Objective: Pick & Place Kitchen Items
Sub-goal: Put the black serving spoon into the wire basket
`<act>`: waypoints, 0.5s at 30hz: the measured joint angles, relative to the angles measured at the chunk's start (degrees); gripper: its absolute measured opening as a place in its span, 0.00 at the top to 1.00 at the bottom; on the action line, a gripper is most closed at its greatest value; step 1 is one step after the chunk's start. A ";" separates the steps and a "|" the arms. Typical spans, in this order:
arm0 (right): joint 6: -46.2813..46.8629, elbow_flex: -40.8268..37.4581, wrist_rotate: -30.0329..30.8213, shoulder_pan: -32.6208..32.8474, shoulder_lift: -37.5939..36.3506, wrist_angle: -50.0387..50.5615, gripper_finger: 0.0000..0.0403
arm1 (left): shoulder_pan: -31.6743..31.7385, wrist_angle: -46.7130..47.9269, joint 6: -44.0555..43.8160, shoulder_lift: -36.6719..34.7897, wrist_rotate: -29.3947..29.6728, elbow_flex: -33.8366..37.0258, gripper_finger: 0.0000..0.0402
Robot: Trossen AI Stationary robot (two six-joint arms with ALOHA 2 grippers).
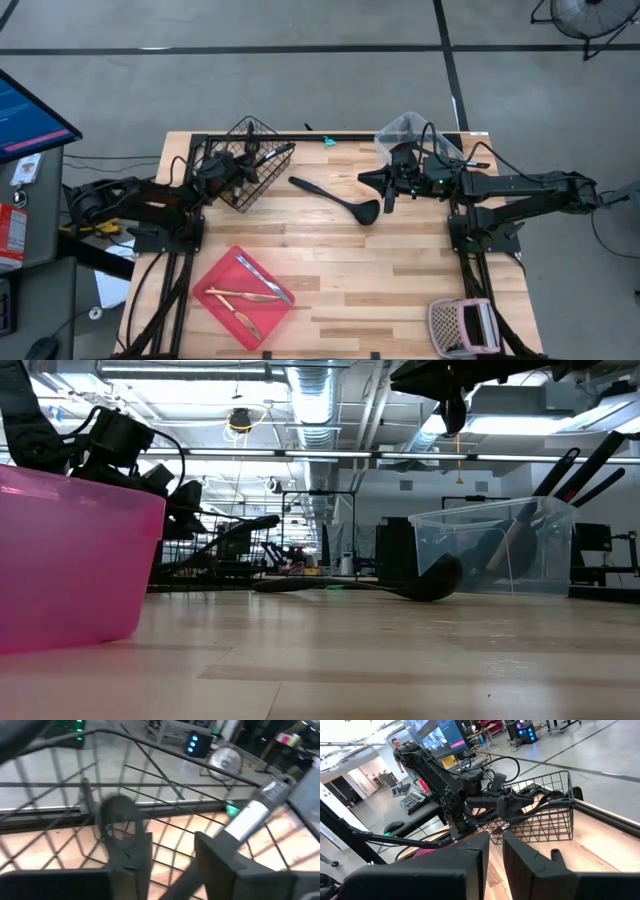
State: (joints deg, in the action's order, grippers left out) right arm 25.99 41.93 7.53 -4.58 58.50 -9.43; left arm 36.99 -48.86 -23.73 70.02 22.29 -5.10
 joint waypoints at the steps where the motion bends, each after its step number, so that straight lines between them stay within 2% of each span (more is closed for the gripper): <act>1: 0.01 0.00 0.00 0.00 0.00 0.00 0.87 | 0.00 -0.08 0.72 0.00 -1.02 0.00 0.66; 9: -0.81 0.00 0.02 0.00 0.00 1.95 0.87 | 0.00 -0.06 4.02 -3.07 -13.53 -1.85 0.43; 15: -1.11 0.00 0.02 -0.55 -0.02 7.78 0.83 | -0.53 -0.09 4.43 -8.03 -19.12 -3.52 0.36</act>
State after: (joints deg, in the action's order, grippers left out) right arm 24.87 41.93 7.55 -5.13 58.48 -1.65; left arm 36.46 -48.94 -19.29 61.99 3.17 -8.63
